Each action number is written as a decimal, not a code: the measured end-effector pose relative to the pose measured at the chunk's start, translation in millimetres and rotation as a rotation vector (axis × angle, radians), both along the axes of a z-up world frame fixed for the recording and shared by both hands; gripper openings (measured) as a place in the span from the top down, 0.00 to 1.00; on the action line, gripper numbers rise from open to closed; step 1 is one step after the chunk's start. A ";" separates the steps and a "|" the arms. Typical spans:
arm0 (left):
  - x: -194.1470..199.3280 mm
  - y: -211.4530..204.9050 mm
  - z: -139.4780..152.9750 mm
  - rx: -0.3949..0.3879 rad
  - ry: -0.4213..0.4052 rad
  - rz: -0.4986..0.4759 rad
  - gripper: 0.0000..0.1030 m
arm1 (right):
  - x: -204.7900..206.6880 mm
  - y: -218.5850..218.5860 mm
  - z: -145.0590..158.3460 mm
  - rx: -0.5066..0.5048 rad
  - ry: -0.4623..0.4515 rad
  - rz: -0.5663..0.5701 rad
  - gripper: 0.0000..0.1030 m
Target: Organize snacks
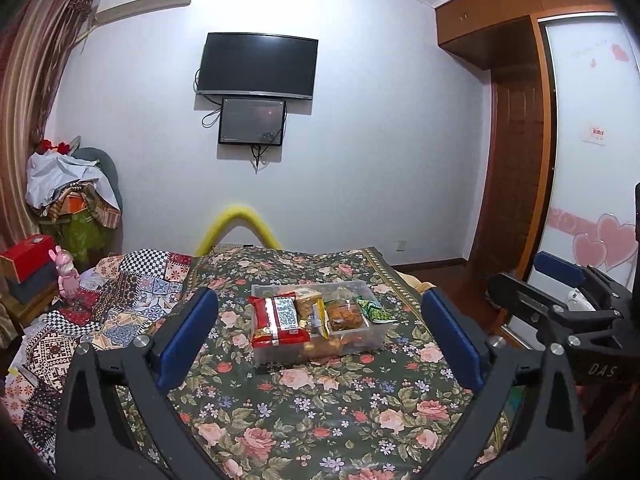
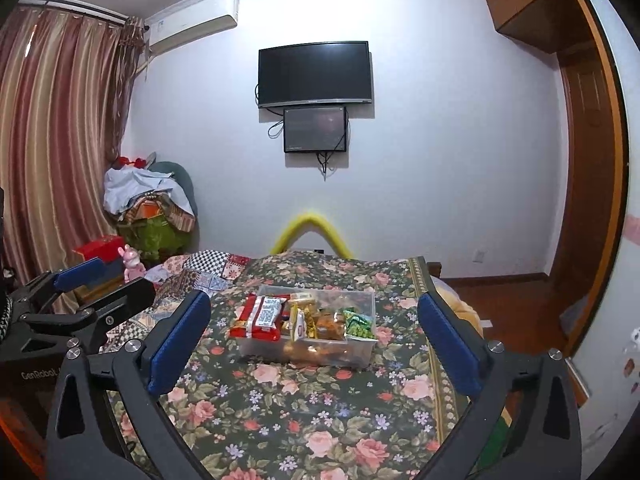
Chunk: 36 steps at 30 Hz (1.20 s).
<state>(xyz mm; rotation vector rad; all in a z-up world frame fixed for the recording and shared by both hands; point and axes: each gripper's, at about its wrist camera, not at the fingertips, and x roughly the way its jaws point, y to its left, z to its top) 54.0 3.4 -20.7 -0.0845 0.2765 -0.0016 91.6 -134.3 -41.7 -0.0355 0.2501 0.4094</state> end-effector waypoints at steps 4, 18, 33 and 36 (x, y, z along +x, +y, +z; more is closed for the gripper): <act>-0.9 0.2 0.0 0.004 0.001 0.003 0.00 | -1.0 -0.7 0.7 0.002 -0.004 -0.006 0.00; -5.3 -2.8 4.8 0.026 -0.013 0.002 0.00 | -1.9 -3.4 2.0 0.006 0.001 -0.011 0.00; -3.3 -3.5 4.2 0.023 -0.013 -0.015 0.00 | -2.3 -3.3 3.2 0.008 0.000 -0.014 0.00; -2.3 -2.7 4.1 0.019 -0.011 -0.016 0.00 | -3.9 -3.1 4.5 0.010 -0.001 -0.016 0.00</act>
